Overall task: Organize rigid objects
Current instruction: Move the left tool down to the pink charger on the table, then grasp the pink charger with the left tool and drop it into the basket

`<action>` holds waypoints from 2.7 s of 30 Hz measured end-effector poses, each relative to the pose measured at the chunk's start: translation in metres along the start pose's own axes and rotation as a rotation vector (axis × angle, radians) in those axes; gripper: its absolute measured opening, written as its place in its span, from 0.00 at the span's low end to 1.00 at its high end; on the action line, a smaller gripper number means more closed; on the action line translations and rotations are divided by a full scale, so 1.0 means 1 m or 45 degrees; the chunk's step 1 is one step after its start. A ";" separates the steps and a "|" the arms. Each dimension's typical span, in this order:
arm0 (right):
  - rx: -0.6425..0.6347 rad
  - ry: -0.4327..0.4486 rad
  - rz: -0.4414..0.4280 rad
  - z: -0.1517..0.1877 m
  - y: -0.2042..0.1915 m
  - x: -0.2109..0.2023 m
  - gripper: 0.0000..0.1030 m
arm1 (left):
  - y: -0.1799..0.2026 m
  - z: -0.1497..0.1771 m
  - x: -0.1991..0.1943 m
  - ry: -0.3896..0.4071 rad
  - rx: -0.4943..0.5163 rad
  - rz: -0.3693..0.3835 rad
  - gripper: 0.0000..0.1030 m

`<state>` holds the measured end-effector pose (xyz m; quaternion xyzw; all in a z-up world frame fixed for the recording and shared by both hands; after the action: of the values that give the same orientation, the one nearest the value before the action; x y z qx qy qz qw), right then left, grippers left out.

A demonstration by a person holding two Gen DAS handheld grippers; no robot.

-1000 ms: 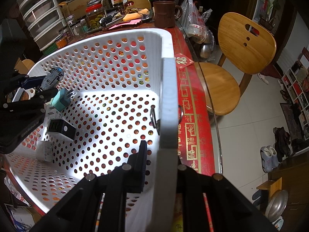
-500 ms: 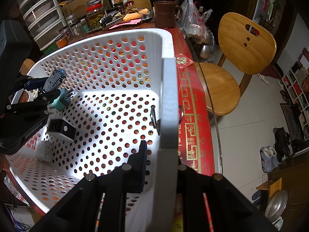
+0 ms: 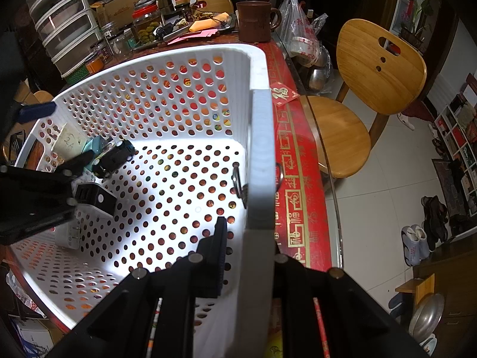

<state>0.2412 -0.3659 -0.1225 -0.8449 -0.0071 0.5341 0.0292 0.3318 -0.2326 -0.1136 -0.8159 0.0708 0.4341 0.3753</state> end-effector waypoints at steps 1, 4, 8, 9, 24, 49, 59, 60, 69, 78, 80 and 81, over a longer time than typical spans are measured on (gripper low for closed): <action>0.000 0.000 0.001 0.000 0.000 0.000 0.12 | -0.007 0.002 -0.006 0.018 -0.017 -0.012 0.80; -0.001 0.000 0.001 0.000 0.000 0.000 0.12 | -0.037 0.009 -0.028 0.080 -0.087 -0.048 0.80; -0.002 0.000 0.001 0.000 0.000 0.000 0.12 | -0.089 0.028 -0.050 0.128 -0.182 -0.122 0.83; -0.002 0.001 0.001 0.000 0.001 0.000 0.12 | -0.108 0.036 -0.053 0.130 -0.213 -0.163 0.84; -0.006 0.000 0.006 -0.002 0.000 0.000 0.12 | -0.207 0.182 0.100 -0.248 -0.679 0.170 0.84; -0.011 0.000 0.007 -0.003 -0.002 -0.001 0.12 | -0.184 0.230 0.123 -0.259 -0.801 0.310 0.57; -0.012 -0.001 0.008 -0.003 -0.002 -0.001 0.12 | -0.176 0.229 0.125 -0.258 -0.810 0.279 0.24; -0.012 0.000 0.008 -0.003 -0.002 -0.001 0.12 | -0.179 0.229 0.121 -0.241 -0.816 0.257 0.24; -0.011 0.003 0.005 -0.003 -0.001 0.000 0.12 | -0.224 0.187 0.027 -0.017 -0.794 0.056 0.24; -0.022 0.003 0.010 -0.002 -0.002 -0.001 0.12 | -0.143 0.072 -0.041 0.055 -0.448 0.071 0.24; -0.022 0.002 0.010 -0.002 -0.002 0.000 0.12 | -0.120 0.054 -0.037 0.022 -0.392 0.099 0.24; -0.023 0.002 0.010 -0.002 -0.002 0.000 0.12 | -0.107 0.046 -0.033 0.001 -0.358 0.118 0.24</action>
<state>0.2426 -0.3635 -0.1212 -0.8456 -0.0083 0.5335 0.0195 0.3282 -0.1329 -0.0451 -0.8565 0.0470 0.4562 0.2367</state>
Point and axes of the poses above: each gripper's, at about its wrist camera, not at the fingertips, and x roughly the way its jaws point, y to its right, z to its underside, the point moved 6 cm from there along x, roughly the way its jaws point, and after that the axes turned 2 degrees about x, right-handed, at the moved point
